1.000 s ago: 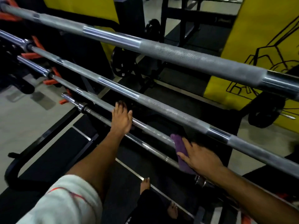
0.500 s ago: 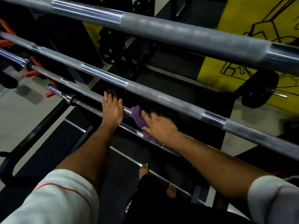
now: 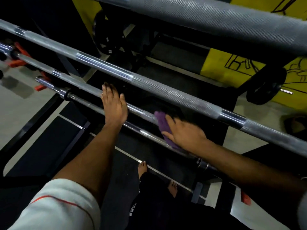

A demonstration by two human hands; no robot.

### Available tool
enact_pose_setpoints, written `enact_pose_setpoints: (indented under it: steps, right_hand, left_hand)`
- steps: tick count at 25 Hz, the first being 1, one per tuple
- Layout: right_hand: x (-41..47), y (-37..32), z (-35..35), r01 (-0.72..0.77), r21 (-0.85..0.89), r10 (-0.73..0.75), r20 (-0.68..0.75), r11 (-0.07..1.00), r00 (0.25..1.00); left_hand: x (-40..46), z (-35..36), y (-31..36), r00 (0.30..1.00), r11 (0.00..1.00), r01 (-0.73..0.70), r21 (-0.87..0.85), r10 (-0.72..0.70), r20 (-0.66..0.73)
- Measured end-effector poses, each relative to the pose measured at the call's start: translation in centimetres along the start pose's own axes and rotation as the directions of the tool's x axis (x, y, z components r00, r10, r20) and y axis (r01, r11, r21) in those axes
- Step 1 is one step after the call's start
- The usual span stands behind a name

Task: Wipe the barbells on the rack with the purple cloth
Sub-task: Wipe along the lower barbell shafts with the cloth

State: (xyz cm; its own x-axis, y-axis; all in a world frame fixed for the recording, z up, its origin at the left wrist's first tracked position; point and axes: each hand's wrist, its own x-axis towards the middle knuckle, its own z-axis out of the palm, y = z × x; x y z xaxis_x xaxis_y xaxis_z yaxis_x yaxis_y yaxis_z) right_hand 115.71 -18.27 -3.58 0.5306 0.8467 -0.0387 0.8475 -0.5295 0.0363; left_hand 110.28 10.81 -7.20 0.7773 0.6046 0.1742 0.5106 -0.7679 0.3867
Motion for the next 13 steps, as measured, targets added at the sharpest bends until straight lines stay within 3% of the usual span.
enact_pose_setpoints:
  steps: [4, 7, 13]
  right_hand:
    - [6.5, -3.8, -1.2, 0.024, 0.111, -0.024, 0.001, 0.994, 1.0]
    - [5.3, -2.9, 0.1, 0.036, 0.073, -0.03, -0.081, 0.997, 0.996]
    - [2.8, -1.6, 1.9, 0.022, 0.037, -0.017, -0.14, 0.999, 0.99]
  left_hand:
    - [0.0, -1.2, 0.1, 0.997, 0.998, -0.02, -0.061, 0.024, 0.07]
    - [0.2, -2.9, -2.9, 0.994, 0.989, -0.071, -0.133, 0.081, 0.073]
    - [6.5, -5.8, -11.1, 0.99, 0.996, 0.079, -0.035, -0.074, 0.124]
